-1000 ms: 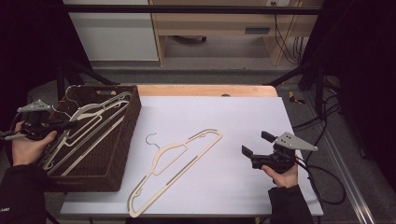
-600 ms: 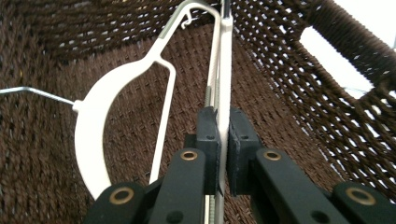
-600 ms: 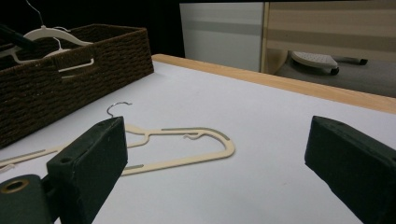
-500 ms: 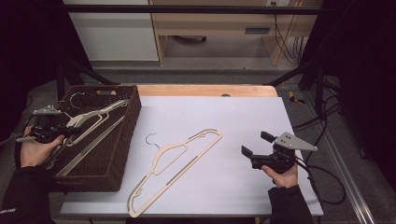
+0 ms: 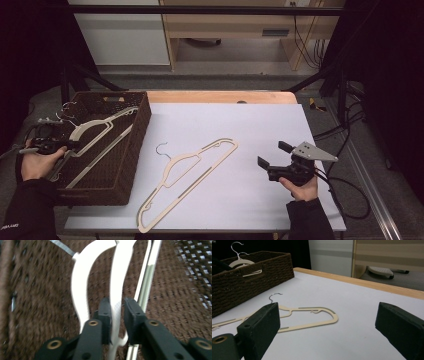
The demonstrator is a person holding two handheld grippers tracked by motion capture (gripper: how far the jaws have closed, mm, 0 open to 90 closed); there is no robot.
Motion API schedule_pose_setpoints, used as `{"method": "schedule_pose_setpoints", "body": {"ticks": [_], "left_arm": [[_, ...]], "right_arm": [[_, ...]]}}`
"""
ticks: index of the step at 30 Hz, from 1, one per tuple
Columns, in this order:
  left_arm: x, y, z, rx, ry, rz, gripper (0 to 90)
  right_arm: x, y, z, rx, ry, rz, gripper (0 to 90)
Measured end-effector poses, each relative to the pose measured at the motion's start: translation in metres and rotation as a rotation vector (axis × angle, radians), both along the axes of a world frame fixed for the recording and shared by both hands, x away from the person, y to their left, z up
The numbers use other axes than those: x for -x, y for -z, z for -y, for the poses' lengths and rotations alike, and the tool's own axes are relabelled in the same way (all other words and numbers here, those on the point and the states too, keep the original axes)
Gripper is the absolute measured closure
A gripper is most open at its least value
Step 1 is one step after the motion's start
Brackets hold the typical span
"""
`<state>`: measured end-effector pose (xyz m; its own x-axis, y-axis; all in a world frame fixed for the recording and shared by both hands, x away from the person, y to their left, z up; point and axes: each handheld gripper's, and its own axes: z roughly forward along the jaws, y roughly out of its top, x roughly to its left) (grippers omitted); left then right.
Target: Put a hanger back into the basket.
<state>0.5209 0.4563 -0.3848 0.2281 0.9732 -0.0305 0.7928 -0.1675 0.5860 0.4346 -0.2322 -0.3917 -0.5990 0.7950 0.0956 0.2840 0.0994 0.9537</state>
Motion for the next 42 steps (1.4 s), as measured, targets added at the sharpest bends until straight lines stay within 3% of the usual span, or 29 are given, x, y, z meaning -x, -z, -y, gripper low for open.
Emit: {"method": "schedule_pose_setpoints", "body": {"ticks": [8, 12, 14, 17, 24, 26, 27, 28, 29, 32, 33, 36, 39, 42], "left_arm": [[0.0, 0.011, -0.009, -0.01, -0.047, -0.063, 66.3], [0.001, 0.009, -0.009, 0.01, -0.068, -0.055, 62.7], [0.004, 0.004, -0.007, 0.016, -0.068, -0.03, 59.6], [0.012, -0.007, -0.002, 0.048, -0.043, 0.044, 54.2], [0.04, -0.035, 0.022, 0.148, 0.03, 0.291, 38.4], [0.048, -0.041, 0.031, 0.164, 0.053, 0.346, 30.9], [0.048, -0.041, 0.031, 0.164, 0.053, 0.346, 28.1], [0.055, -0.045, 0.04, 0.192, 0.081, 0.394, 24.8], [0.055, -0.045, 0.04, 0.192, 0.081, 0.394, 22.9], [0.072, -0.05, 0.06, 0.249, 0.139, 0.49, 15.4], [0.072, -0.05, 0.06, 0.249, 0.139, 0.49, 13.9], [0.09, -0.051, 0.081, 0.273, 0.208, 0.564, 10.1], [0.097, -0.05, 0.09, 0.295, 0.227, 0.586, 8.8], [0.107, -0.048, 0.107, 0.328, 0.28, 0.608, 7.6]], "right_arm": [[-0.001, 0.001, -0.001, 0.004, 0.001, -0.004, 6.0], [-0.001, 0.001, -0.001, 0.004, -0.001, -0.006, 6.0], [-0.001, 0.001, -0.001, 0.005, 0.0, -0.006, 6.0], [-0.001, 0.001, -0.002, 0.009, 0.001, -0.009, 6.0], [-0.001, 0.0, -0.001, -0.005, -0.001, -0.008, 6.5], [-0.001, 0.0, -0.001, -0.006, -0.003, -0.005, 6.8], [0.0, -0.001, -0.002, -0.007, -0.004, -0.007, 6.9], [0.0, -0.001, -0.003, -0.013, -0.006, -0.008, 7.1], [0.0, -0.001, -0.003, -0.013, -0.006, -0.008, 7.1], [-0.002, -0.003, -0.006, -0.015, -0.011, -0.015, 7.2], [-0.002, -0.003, -0.006, -0.015, -0.011, -0.015, 7.2], [-0.005, -0.005, -0.014, -0.012, -0.023, -0.027, 6.8], [-0.005, -0.005, -0.02, -0.011, -0.025, -0.029, 6.6], [-0.009, -0.007, -0.033, -0.015, -0.045, -0.034, 6.8]]}}
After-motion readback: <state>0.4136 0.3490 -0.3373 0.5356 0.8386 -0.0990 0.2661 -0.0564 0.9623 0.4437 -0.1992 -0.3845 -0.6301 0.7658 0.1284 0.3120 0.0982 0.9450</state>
